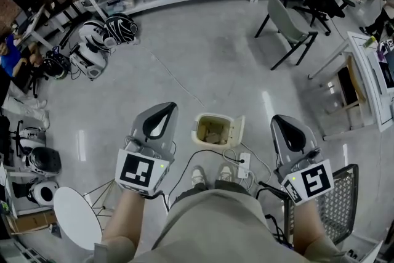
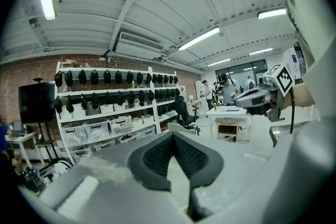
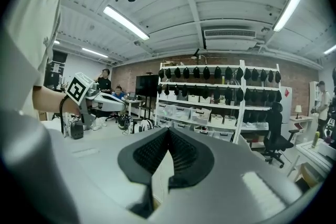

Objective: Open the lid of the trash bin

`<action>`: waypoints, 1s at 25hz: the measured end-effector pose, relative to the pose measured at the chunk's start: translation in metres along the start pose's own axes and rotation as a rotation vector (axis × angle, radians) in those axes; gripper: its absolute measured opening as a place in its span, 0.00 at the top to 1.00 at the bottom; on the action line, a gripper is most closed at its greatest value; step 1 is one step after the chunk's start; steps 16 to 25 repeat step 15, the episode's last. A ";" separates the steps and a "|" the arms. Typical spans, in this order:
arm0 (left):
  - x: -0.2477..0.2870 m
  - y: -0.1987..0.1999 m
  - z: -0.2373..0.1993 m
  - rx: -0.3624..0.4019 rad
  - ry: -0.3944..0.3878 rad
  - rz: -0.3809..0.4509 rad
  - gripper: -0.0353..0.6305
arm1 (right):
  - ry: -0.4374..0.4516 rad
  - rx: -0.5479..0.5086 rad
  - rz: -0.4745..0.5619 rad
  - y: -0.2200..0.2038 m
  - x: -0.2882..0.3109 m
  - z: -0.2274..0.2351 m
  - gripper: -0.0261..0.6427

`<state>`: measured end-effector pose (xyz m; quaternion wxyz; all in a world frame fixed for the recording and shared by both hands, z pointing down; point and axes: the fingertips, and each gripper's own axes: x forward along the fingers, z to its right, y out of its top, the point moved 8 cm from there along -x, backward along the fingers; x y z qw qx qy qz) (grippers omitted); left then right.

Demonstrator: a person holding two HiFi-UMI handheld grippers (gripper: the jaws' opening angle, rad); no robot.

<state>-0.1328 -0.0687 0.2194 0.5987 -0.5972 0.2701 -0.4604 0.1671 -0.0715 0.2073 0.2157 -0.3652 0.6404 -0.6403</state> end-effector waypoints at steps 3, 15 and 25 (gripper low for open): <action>-0.003 0.003 0.000 0.006 0.005 -0.001 0.94 | 0.004 -0.005 0.009 0.003 0.001 -0.001 0.96; -0.014 0.005 -0.003 0.029 0.007 0.014 0.94 | 0.002 -0.012 0.020 0.009 0.000 -0.006 0.96; -0.014 0.005 -0.003 0.029 0.007 0.014 0.94 | 0.002 -0.012 0.020 0.009 0.000 -0.006 0.96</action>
